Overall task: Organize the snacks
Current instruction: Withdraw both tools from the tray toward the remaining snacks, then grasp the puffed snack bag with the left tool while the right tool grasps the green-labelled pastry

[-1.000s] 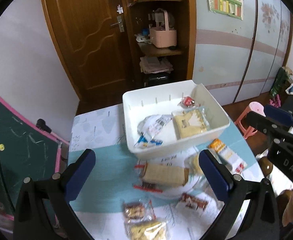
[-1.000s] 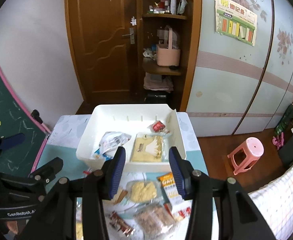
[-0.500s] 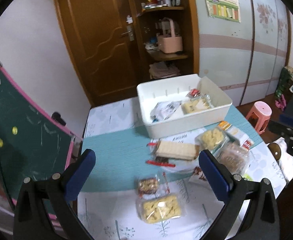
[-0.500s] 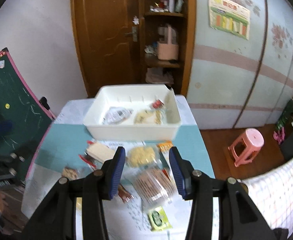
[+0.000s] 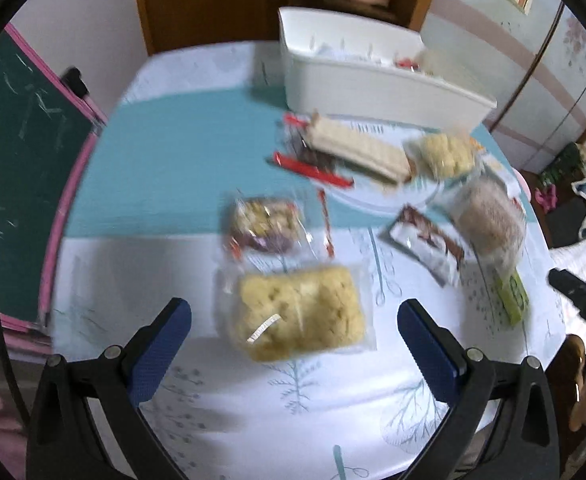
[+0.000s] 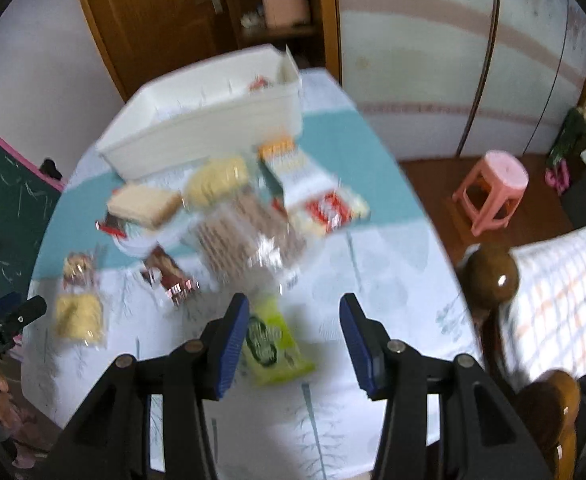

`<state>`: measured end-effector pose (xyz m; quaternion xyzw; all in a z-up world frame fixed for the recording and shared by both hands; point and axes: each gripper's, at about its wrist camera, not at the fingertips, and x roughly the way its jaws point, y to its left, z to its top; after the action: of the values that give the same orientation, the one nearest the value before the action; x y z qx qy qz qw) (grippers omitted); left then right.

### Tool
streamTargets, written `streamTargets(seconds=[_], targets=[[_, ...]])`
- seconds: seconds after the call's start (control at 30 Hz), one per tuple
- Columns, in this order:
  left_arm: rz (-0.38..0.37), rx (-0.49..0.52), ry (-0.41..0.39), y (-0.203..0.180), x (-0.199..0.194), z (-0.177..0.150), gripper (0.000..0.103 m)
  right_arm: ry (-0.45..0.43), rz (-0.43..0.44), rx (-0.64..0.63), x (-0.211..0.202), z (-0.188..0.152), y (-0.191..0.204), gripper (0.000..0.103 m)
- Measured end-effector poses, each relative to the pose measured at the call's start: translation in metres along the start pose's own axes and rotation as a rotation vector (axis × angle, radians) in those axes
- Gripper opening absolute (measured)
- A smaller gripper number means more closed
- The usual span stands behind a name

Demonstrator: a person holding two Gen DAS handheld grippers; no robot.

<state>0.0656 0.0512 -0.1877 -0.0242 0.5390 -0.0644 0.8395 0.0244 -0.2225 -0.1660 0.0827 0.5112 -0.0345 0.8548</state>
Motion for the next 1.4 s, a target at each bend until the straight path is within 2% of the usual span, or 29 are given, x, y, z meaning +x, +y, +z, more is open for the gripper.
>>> streamTargets(seconds=[0.1, 0.27, 0.37, 0.5, 0.57, 0.77, 0.9, 1.1, 1.17, 1.4], targets=[[-0.008, 0.012, 0.024, -0.008, 0.015, -0.006, 0.103, 0.045, 0.016, -0.024, 0.015, -0.01, 0.006, 0.047], [-0.001, -0.021, 0.069, -0.013, 0.036, -0.007, 0.103, 0.053, -0.011, -0.084, 0.026, -0.01, 0.017, 0.047], [0.046, -0.023, 0.066, -0.016, 0.045, -0.006, 0.103, 0.063, -0.027, -0.105, 0.033, -0.011, 0.02, 0.047], [0.115, 0.001, 0.069, -0.02, 0.052, -0.006, 0.103, 0.09, -0.012, -0.109, 0.042, -0.013, 0.021, 0.047], [0.127, -0.001, 0.082, -0.018, 0.056, -0.007, 0.103, 0.1, 0.002, -0.113, 0.045, -0.014, 0.022, 0.048], [0.099, -0.068, 0.102, -0.006, 0.06, -0.006, 0.103, 0.128, -0.02, -0.144, 0.055, -0.015, 0.03, 0.048], [0.044, -0.138, 0.128, 0.005, 0.064, -0.007, 0.103, 0.125, -0.052, -0.176, 0.056, -0.015, 0.038, 0.048], [0.061, -0.132, 0.103, 0.005, 0.063, -0.011, 0.103, 0.112, -0.057, -0.193, 0.055, -0.019, 0.038, 0.047], [0.066, -0.129, 0.103, 0.003, 0.062, -0.014, 0.103, 0.109, -0.058, -0.192, 0.053, -0.02, 0.036, 0.043], [0.066, -0.112, 0.086, -0.002, 0.06, -0.02, 0.103, 0.102, -0.062, -0.193, 0.052, -0.021, 0.036, 0.038]])
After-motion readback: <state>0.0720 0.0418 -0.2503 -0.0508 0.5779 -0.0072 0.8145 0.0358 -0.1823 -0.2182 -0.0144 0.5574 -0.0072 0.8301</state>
